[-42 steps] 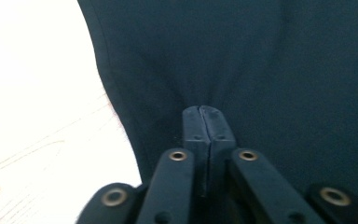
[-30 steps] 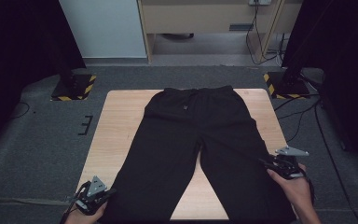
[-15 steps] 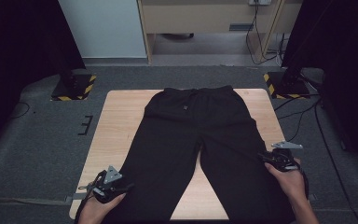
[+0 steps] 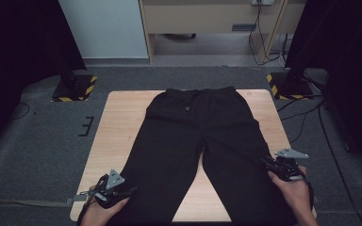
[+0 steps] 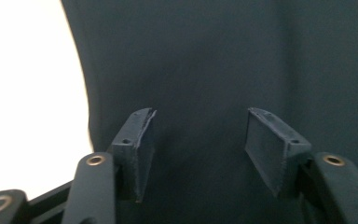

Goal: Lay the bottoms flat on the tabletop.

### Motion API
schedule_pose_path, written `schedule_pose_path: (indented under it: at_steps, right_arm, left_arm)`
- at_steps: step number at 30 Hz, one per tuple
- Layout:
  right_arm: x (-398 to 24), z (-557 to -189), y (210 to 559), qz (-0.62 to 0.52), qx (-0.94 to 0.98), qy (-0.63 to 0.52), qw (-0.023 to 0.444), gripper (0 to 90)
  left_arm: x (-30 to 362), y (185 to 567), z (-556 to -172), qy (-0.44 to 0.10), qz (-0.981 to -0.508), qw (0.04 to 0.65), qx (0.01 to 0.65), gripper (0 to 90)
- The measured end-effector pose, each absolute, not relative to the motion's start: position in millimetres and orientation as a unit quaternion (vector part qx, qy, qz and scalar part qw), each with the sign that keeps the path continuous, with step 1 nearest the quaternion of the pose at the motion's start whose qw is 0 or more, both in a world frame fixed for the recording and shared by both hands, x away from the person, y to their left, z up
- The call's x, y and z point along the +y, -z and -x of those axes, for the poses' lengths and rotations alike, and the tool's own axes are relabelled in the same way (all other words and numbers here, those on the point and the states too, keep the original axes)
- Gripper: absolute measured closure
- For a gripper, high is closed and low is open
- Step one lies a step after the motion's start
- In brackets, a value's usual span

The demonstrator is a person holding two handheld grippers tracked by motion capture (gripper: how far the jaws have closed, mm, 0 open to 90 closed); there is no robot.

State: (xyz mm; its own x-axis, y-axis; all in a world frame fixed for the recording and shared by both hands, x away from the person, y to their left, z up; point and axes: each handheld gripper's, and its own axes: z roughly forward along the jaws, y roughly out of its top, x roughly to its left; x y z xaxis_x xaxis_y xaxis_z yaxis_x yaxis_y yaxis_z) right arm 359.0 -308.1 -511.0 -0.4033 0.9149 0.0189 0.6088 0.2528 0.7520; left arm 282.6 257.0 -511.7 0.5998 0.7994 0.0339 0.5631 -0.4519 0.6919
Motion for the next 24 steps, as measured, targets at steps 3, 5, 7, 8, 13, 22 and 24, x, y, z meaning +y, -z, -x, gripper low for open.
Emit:
schedule_pose_path:
  at_steps: [3,5,7,8,13,22,24]
  right_arm:
    - [-285,-353,506,-0.475,0.775,-0.359,0.212,59.4]
    - [-267,-351,505,-0.457,0.786,-0.365,0.199,58.4]
    - [-252,-349,508,-0.44,0.801,-0.358,0.19,57.0]
    - [-248,-349,511,-0.438,0.805,-0.355,0.185,56.0]
    - [-240,-348,526,-0.438,0.81,-0.353,0.168,52.0]
    - [-240,-349,530,-0.436,0.808,-0.358,0.169,47.7]
    - [-240,-349,530,-0.44,0.807,-0.358,0.167,47.4]
  left_arm:
    - [235,510,-290,-0.161,-0.833,0.342,0.404,39.4]
    - [221,513,-292,-0.159,-0.84,0.338,0.394,39.7]
    - [210,520,-295,-0.157,-0.846,0.324,0.392,39.7]
    - [209,523,-295,-0.152,-0.846,0.324,0.394,39.9]
    - [212,526,-286,-0.16,-0.839,0.339,0.394,40.0]
    - [223,505,-331,-0.209,-0.829,0.322,0.408,39.0]
    - [233,505,-357,-0.212,-0.824,0.309,0.424,36.5]
